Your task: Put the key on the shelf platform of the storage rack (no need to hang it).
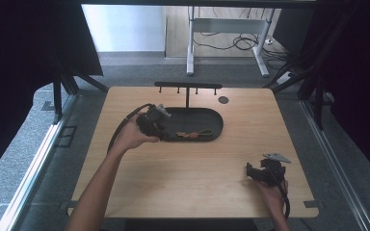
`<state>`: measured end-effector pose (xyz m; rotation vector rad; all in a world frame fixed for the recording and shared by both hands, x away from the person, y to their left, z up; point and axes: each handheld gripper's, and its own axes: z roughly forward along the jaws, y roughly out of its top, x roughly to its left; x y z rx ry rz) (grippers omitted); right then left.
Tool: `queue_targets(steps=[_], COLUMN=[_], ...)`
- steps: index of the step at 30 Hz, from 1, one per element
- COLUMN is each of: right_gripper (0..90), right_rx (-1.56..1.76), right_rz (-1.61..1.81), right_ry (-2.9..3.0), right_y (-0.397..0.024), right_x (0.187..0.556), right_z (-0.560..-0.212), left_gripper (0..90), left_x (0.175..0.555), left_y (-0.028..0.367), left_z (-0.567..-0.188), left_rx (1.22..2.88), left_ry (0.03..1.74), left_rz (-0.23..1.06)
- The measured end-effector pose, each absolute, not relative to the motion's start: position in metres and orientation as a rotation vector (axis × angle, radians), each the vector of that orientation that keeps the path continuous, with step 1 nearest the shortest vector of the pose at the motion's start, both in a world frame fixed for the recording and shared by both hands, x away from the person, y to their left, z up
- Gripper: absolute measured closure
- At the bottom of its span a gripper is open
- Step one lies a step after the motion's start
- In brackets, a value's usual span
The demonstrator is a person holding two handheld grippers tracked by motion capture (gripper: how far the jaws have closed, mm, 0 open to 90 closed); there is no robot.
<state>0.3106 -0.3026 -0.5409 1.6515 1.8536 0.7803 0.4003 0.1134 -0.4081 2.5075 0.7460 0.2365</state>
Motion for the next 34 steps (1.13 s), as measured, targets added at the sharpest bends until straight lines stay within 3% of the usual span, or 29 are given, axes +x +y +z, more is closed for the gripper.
queue_targets(steps=[5, 19, 28, 34], right_gripper=[13.2, 13.3, 13.1, 13.0], right_rx=[1.654, 1.656, 1.662, 1.661], right_rz=[0.782, 0.780, 0.783, 0.782], right_ry=[1.848, 1.845, 1.841, 1.844], right_y=[-0.302, -0.302, -0.302, -0.303], right_x=[0.311, 0.311, 0.311, 0.311], right_z=[-0.541, -0.541, -0.541, -0.541], left_gripper=[58.6, 57.8, 55.1, 48.7], left_x=[0.378, 0.335, 0.328, 0.326], left_y=[0.134, 0.174, 0.178, 0.185], left_z=[-0.429, -0.467, -0.484, -0.486], left_rx=[2.474, 2.402, 2.382, 2.376], left_ry=[0.811, 0.900, 0.925, 0.955], left_rz=[0.277, 0.240, 0.227, 0.242])
